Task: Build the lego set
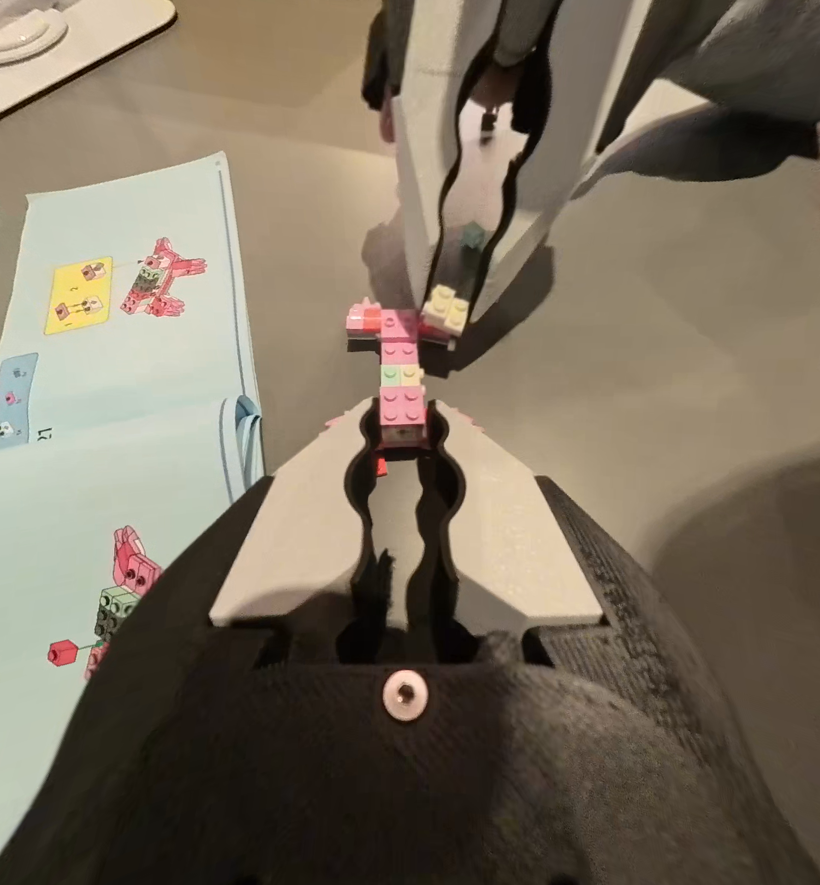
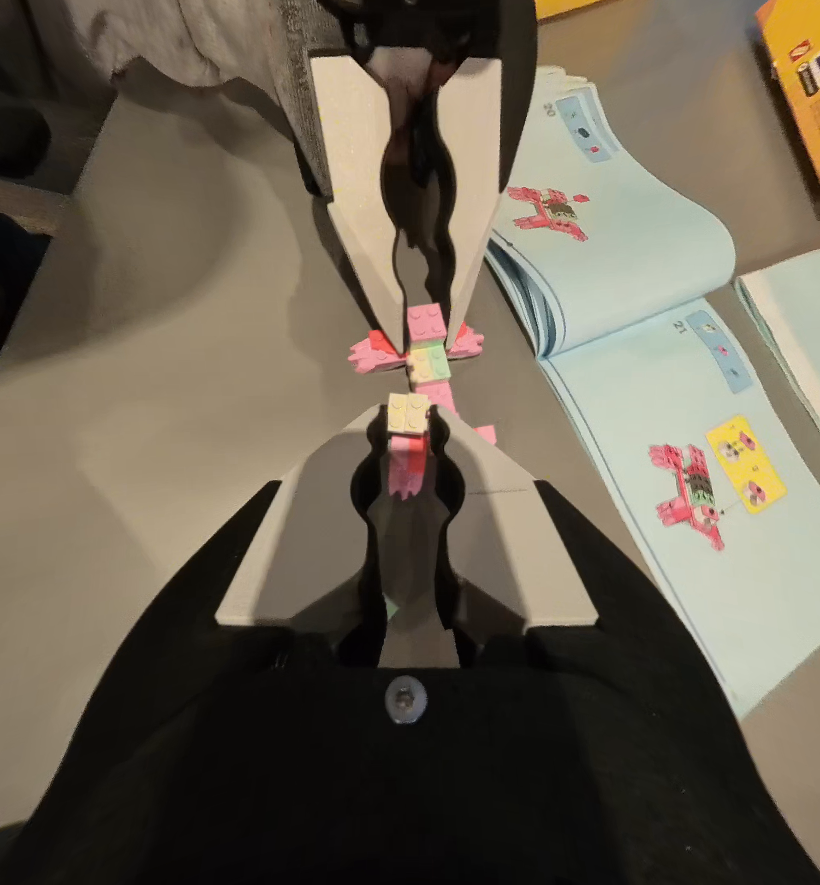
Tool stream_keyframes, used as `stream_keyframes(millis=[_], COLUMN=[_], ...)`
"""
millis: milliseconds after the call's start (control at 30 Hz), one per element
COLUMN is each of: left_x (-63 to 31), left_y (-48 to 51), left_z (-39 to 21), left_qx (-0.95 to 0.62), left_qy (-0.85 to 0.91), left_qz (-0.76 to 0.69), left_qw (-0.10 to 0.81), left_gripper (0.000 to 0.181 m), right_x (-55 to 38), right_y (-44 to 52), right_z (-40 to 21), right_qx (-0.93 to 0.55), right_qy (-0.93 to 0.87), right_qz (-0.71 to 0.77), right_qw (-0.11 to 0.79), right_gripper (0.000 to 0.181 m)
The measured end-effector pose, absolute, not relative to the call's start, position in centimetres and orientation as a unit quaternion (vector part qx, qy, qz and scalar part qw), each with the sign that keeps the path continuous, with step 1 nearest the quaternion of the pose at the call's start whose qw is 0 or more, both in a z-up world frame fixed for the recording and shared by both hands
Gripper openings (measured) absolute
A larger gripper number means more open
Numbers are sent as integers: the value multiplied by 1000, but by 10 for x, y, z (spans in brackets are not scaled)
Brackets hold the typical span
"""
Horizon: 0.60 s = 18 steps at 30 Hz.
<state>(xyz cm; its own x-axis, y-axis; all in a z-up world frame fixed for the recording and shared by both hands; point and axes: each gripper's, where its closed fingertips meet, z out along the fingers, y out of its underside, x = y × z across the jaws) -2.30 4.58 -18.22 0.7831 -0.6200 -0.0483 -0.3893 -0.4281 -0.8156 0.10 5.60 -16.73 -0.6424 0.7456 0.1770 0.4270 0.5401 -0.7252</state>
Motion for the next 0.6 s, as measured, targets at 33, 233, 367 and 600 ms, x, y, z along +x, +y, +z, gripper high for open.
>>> stream_keyframes(millis=[33,233,367,600], left_x=[-23,-23,-20,-19], left_y=[46,45,43,43], left_z=[-182,-183,-183,-183], left_qx=[-835,-834,-832,-829], left_qy=[300,304,312,318], left_qz=[-133,-138,-146,-150], left_qw=[441,438,435,435], left_gripper=[16,16,16,17], right_x=[-4,-14,-12,-13], right_y=[56,54,57,52], right_z=[-169,-180,-178,-184], right_qx=[-342,-307,-287,-293], right_qy=[-848,-865,-873,-872], right_qz=[334,351,352,369], right_qw=[231,184,177,132], right_gripper=[15,15,15,15])
